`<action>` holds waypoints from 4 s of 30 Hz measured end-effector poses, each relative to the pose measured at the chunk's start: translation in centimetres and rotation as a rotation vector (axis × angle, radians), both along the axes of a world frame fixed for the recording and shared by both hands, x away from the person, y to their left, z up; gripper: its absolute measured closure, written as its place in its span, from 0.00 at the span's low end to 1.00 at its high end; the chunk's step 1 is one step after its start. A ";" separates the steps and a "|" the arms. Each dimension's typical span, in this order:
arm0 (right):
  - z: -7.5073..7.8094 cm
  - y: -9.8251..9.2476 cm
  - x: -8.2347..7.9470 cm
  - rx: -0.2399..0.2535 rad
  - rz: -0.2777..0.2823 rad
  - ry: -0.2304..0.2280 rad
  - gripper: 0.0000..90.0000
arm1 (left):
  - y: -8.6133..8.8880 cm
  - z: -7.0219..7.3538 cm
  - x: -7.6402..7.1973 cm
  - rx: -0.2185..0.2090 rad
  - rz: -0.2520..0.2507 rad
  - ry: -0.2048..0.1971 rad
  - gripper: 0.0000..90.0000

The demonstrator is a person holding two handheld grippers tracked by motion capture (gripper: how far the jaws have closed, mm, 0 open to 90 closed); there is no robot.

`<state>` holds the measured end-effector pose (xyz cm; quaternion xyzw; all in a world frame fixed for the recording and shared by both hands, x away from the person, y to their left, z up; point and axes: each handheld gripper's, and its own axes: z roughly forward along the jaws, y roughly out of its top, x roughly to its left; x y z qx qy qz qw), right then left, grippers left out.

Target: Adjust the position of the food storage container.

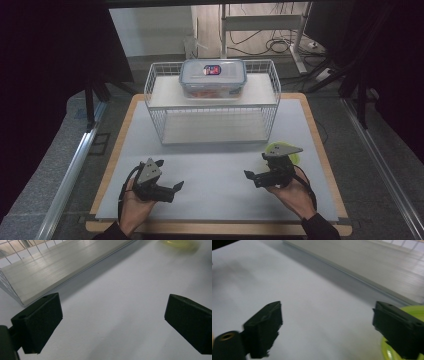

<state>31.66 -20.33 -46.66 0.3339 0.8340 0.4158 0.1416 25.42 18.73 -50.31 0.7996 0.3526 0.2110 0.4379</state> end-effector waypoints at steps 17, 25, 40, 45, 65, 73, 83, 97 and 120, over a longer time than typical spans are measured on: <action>1.9 -6.5 1.5 0.014 -0.186 -0.043 0.95 | -0.3 -0.7 0.3 0.011 -0.014 0.027 0.02; 1.6 -10.2 2.4 0.024 -0.323 -0.042 1.00 | -0.2 -0.9 0.4 0.004 -0.015 0.041 0.03; -0.3 -12.0 4.6 -0.045 -0.414 -0.022 1.00 | -0.4 -1.2 0.7 0.020 -0.014 0.067 0.04; -0.8 -11.7 5.4 -0.066 -0.416 -0.018 1.00 | -0.5 -1.4 0.7 0.021 -0.015 0.074 0.04; -1.4 -9.9 6.2 -0.097 -0.389 0.001 1.00 | -0.6 -1.5 0.8 0.030 -0.021 0.083 0.04; -1.5 -9.0 5.6 -0.086 -0.365 0.020 1.00 | -0.7 -1.5 0.8 0.036 -0.026 0.086 0.04; -1.5 -7.2 4.6 -0.076 -0.319 0.038 1.00 | -0.7 -1.5 0.8 0.036 -0.028 0.085 0.04; -1.7 -3.9 3.0 -0.072 -0.230 0.058 1.00 | -0.9 -1.5 0.8 0.039 -0.037 0.087 0.04; -2.7 -3.9 1.2 -0.111 -0.145 0.143 1.00 | -0.9 -1.4 0.7 0.039 -0.042 0.083 0.04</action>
